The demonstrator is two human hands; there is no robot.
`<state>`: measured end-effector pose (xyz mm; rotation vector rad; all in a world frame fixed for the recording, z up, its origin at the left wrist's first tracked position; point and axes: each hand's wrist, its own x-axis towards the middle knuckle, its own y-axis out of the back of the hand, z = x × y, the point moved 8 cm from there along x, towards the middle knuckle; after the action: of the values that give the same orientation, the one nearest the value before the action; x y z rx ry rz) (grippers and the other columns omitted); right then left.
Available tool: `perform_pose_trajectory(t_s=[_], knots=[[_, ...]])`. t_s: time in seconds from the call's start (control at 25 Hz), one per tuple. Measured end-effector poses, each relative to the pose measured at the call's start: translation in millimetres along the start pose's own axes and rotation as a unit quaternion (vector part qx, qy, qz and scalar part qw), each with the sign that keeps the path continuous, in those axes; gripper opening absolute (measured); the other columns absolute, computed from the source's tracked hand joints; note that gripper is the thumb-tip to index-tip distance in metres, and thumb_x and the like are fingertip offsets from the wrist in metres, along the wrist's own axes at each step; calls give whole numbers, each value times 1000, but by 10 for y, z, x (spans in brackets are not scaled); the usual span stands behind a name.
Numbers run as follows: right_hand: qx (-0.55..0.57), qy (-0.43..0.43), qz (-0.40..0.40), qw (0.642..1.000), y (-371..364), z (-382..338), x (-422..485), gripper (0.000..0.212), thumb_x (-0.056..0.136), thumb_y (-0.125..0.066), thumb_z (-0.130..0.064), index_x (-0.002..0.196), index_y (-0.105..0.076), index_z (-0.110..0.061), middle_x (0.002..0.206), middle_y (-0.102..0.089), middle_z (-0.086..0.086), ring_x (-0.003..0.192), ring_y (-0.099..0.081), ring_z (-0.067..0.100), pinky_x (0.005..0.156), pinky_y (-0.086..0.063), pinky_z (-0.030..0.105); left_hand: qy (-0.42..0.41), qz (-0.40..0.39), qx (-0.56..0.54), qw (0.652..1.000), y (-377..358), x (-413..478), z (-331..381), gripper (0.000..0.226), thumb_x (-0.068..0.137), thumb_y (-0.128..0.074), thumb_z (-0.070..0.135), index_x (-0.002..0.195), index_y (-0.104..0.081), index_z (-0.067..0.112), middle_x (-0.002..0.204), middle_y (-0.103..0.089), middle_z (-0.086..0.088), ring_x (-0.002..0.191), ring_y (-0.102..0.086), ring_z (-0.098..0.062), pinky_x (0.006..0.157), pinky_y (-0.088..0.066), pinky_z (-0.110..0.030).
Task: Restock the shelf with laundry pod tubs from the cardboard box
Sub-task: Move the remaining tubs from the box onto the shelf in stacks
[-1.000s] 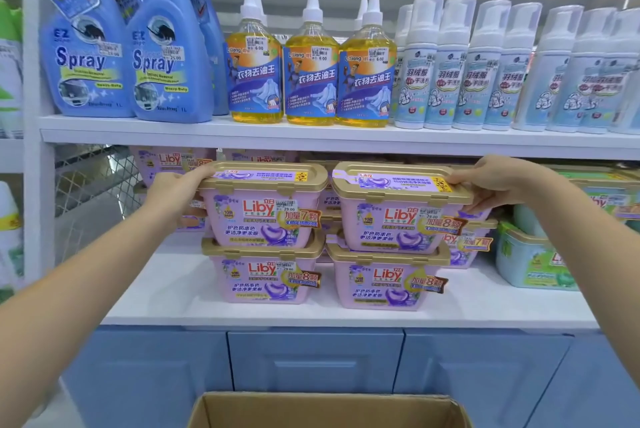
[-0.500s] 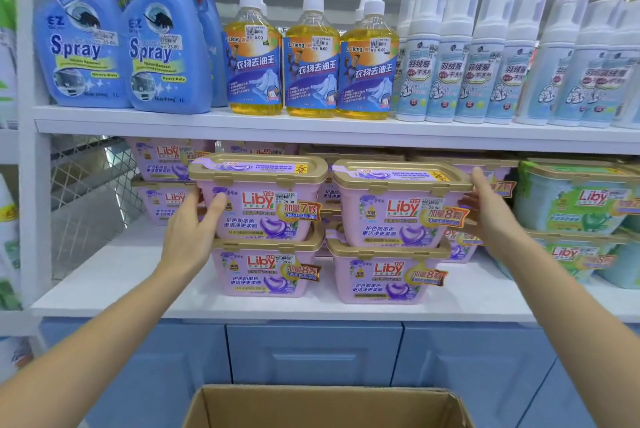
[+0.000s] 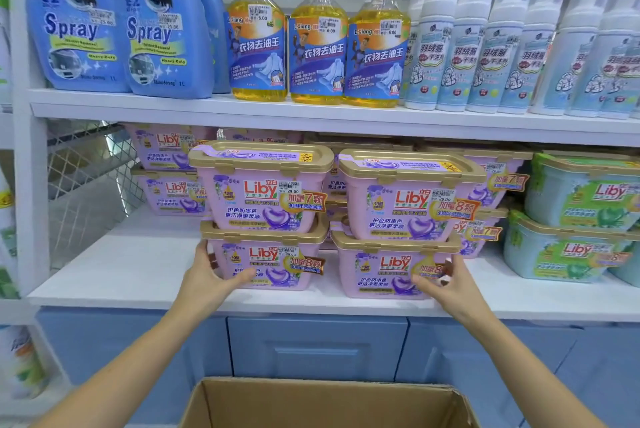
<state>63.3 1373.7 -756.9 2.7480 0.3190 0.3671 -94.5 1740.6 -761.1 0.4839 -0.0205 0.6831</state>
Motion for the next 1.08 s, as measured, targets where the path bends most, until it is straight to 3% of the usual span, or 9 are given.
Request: perform_pose_trajectory(t_s=[0.08,0.16,0.28,0.4,0.52,0.72,0.84,0.92,1.08], knots=[[-32,-1,7,999,-66,60,25,80,48,-83,-53,110,-55,-10,90,-66,-10,88,-64,9,76,-49,25,8,-4,40,999,-78,42,-113,69,63,-82,32,119,-44,17,114,-65,-5,104,-62,-28,90,-49,-39],[-54,0,32,998,-55,80,63,53,64,-82,-32,104,-58,-7,82,-67,-8,81,-64,20,67,-46,26,-7,13,64,998,-87,76,-156,60,67,-79,33,115,-49,13,114,-68,-7,100,-64,-29,84,-51,-40],[-87,11,49,995,-41,63,49,40,71,-78,-20,102,-58,-8,79,-65,-9,76,-62,19,59,-44,21,-32,37,96,994,-48,110,-181,53,70,-76,38,110,-52,13,108,-71,-6,95,-65,-30,79,-52,-40],[-107,13,60,992,-93,-1,4,38,70,-78,-20,99,-56,-10,77,-62,-11,76,-62,15,60,-44,20,-62,65,133,987,49,137,-183,51,70,-75,42,105,-54,10,101,-72,-9,89,-65,-33,73,-51,-40],[-122,13,61,991,-254,-109,-31,38,68,-79,-25,96,-56,-12,75,-62,-13,74,-62,11,67,-49,30,-66,81,146,984,225,184,-252,52,69,-76,41,104,-56,7,98,-72,-13,86,-65,-35,71,-50,-40],[-97,31,55,993,-802,-414,-120,61,47,-67,-67,86,-57,-22,74,-62,-18,66,-62,-4,56,-43,13,-53,76,142,986,741,289,-517,66,58,-67,55,104,-59,8,96,-73,-13,87,-65,-35,75,-49,-41],[-83,39,51,995,-1238,-506,-117,53,55,-76,-50,92,-58,-17,75,-61,-20,65,-58,-20,59,-42,13,-25,75,135,988,1116,380,-709,63,65,-70,49,111,-57,8,108,-70,-13,97,-64,-35,80,-46,-40],[-92,51,53,993,-1526,-591,-89,56,54,-75,-53,95,-58,-18,75,-63,-17,62,-60,-10,60,-46,13,-8,71,117,991,1340,474,-869,58,72,-75,35,117,-51,8,118,-66,-13,104,-62,-34,84,-46,-41],[-104,65,47,991,-2017,-723,71,50,65,-80,-38,101,-58,-12,82,-67,-3,62,-55,-4,59,-43,20,30,69,88,993,1710,761,-1146,68,73,-77,24,125,-38,5,131,-55,-16,114,-58,-36,95,-45,-51]])
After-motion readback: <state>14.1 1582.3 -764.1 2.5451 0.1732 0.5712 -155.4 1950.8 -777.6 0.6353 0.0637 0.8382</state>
